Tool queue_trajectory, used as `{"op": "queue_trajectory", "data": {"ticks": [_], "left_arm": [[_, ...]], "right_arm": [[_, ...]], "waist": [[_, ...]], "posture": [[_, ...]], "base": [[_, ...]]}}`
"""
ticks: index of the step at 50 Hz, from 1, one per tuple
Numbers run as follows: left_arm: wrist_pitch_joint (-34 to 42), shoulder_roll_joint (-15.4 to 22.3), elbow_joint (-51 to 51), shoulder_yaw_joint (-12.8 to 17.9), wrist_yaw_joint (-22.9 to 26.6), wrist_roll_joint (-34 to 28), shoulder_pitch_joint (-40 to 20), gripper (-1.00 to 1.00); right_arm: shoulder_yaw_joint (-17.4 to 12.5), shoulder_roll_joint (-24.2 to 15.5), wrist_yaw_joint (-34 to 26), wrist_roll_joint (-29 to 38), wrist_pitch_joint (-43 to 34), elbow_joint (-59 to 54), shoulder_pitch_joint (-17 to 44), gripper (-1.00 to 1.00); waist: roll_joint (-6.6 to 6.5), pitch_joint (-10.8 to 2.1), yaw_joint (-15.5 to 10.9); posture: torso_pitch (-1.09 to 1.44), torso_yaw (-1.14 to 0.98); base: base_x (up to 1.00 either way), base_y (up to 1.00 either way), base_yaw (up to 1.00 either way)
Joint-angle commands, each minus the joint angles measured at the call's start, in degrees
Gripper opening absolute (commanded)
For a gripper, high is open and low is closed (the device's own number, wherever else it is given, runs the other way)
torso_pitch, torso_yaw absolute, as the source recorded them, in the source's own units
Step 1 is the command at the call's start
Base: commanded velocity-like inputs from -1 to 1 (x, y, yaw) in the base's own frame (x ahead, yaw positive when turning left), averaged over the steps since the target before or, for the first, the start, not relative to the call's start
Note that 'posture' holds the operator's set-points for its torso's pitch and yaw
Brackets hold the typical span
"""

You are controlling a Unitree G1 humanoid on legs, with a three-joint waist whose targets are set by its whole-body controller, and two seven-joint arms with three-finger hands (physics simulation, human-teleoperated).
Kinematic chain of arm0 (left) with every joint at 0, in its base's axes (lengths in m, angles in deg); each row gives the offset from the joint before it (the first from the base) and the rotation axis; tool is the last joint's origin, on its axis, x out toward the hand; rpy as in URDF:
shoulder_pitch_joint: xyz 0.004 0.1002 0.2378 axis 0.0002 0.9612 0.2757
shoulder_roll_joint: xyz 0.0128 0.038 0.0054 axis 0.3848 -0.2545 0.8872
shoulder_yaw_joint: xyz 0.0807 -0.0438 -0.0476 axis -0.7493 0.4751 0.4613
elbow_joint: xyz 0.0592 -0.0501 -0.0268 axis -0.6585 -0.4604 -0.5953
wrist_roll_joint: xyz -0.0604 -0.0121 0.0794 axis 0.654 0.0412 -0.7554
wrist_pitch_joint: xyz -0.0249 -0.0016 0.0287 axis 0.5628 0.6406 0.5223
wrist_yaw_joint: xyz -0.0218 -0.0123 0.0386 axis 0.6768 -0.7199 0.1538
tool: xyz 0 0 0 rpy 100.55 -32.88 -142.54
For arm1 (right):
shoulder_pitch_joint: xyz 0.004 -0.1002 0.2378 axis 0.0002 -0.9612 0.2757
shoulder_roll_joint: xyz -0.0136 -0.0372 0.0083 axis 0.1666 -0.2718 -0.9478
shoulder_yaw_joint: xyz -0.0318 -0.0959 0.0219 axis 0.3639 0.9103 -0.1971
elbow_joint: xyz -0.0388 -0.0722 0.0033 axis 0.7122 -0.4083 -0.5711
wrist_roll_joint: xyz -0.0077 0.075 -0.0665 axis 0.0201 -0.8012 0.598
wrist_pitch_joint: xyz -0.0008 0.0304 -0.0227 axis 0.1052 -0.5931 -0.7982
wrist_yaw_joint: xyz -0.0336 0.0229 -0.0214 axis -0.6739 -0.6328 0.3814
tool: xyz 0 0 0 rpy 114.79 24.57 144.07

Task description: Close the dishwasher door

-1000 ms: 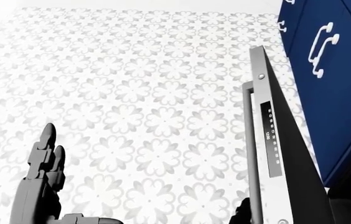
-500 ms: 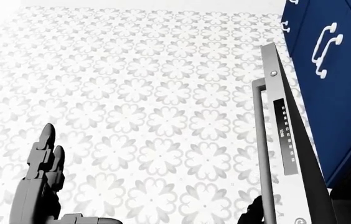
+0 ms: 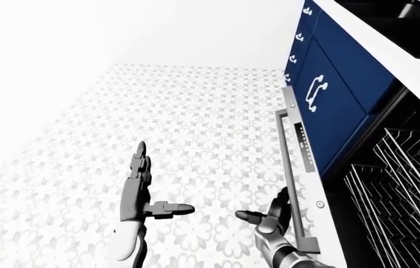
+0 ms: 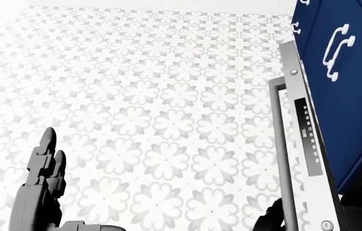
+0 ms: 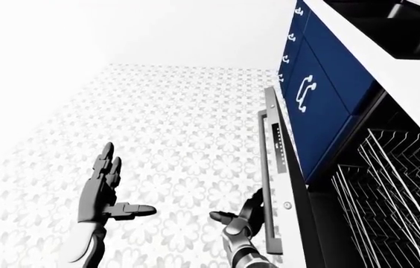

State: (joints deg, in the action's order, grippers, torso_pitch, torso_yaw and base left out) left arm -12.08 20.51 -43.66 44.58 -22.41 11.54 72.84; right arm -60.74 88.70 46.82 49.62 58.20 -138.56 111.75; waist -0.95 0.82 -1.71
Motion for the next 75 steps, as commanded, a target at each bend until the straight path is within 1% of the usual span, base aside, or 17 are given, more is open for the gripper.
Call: {"op": "queue_trajectory", "data": {"ticks": [1, 10, 22, 32, 47, 55, 75], "left_arm": [[-1.77, 0.15, 2.38, 0.11, -0.07, 0.12, -0.92, 1.0], [-1.8, 0.19, 2.19, 0.25, -0.02, 0.22, -1.12, 1.0], [-1.76, 0.17, 2.36, 0.17, -0.03, 0.17, -0.99, 1.0], [-1.36, 0.13, 2.8, 0.17, -0.09, 0.22, -1.01, 1.0], [-1.44, 0.18, 2.64, 0.23, -0.1, 0.25, -1.14, 1.0], [-0.92, 0.31, 3.28, 0.73, 0.0, 0.57, -1.22, 1.0], [-0.97, 0.17, 2.98, 0.25, -0.18, 0.18, -1.26, 1.0]], "right_arm": [[-0.33, -1.73, 3.44, 0.08, 2.65, 2.86, 1.83, 1.0], [-0.3, -2.4, 4.27, 0.37, 2.21, 2.88, 1.88, 1.0], [-0.42, -3.69, 3.62, 0.17, 2.21, 2.98, 2.38, 1.0], [-0.84, -6.07, 3.33, -1.66, 2.06, 3.28, 3.48, 1.0], [-0.4, -7.87, 3.31, -2.19, 1.19, 3.5, 4.4, 1.0], [-0.29, -8.85, 2.92, -2.43, 1.01, 3.66, 4.67, 1.0], [-0.45, -12.31, 1.14, -4.42, 0.63, 4.2, 5.03, 1.0]], "waist": [[0.25, -1.39, 0.43], [0.33, -1.56, 0.32], [0.45, -1.57, 0.3], [0.58, -1.59, 0.25], [0.86, -1.71, 0.3], [0.9, -1.78, 0.33], [1.13, -1.85, 0.4]], "posture": [[0.0, 0.0], [0.0, 0.0], [0.0, 0.0], [0.0, 0.0], [0.0, 0.0], [0.0, 0.0], [0.0, 0.0]], "base": [[0.0, 0.0, 0.0], [0.0, 0.0, 0.0], [0.0, 0.0, 0.0], [0.0, 0.0, 0.0], [0.0, 0.0, 0.0], [0.0, 0.0, 0.0], [0.0, 0.0, 0.0]]}}
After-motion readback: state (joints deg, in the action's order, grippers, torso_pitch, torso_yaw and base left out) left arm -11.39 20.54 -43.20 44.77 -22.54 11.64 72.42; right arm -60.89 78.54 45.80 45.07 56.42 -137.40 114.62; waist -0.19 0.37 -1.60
